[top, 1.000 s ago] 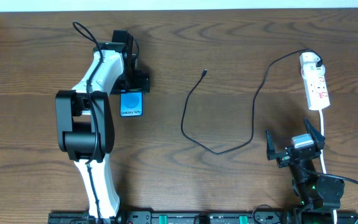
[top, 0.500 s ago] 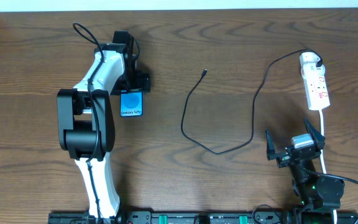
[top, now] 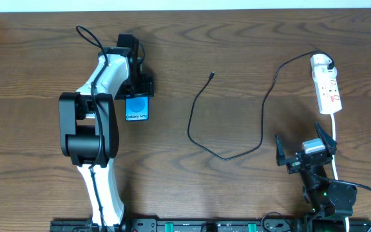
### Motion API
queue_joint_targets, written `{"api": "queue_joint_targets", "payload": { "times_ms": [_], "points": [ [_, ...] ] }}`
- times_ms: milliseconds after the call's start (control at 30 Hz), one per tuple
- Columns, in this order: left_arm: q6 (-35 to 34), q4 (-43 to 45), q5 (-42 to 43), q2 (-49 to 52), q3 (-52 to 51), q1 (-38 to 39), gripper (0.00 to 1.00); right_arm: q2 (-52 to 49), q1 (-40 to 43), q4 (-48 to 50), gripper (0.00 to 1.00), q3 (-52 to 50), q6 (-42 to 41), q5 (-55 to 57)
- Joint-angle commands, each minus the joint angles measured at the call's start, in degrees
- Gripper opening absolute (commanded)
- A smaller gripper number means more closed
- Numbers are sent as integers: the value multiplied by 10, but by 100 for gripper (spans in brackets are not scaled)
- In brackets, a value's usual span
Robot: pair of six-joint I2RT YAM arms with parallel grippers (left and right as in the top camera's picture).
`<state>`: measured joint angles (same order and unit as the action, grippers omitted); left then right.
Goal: Plug charger to phone and switch on socket
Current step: 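Lower the left gripper and close it on the phone's bottom edge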
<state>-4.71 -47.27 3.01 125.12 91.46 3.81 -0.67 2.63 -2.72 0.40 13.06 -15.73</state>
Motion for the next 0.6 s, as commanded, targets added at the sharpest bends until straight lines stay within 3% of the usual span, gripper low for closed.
{"api": "queue_joint_targets", "payload": {
  "times_ms": [0, 100, 567],
  "points": [
    [-5, -3, -11, 11, -21, -3, 78, 3, -5, -3, 99, -1, -3, 2],
    [-5, -4, -11, 11, -21, -2, 72, 3, -5, -3, 99, -1, -3, 2],
    [-5, -21, -12, 4, 5, -3, 71, 3, -5, -3, 99, -1, -3, 2]
  ]
}}
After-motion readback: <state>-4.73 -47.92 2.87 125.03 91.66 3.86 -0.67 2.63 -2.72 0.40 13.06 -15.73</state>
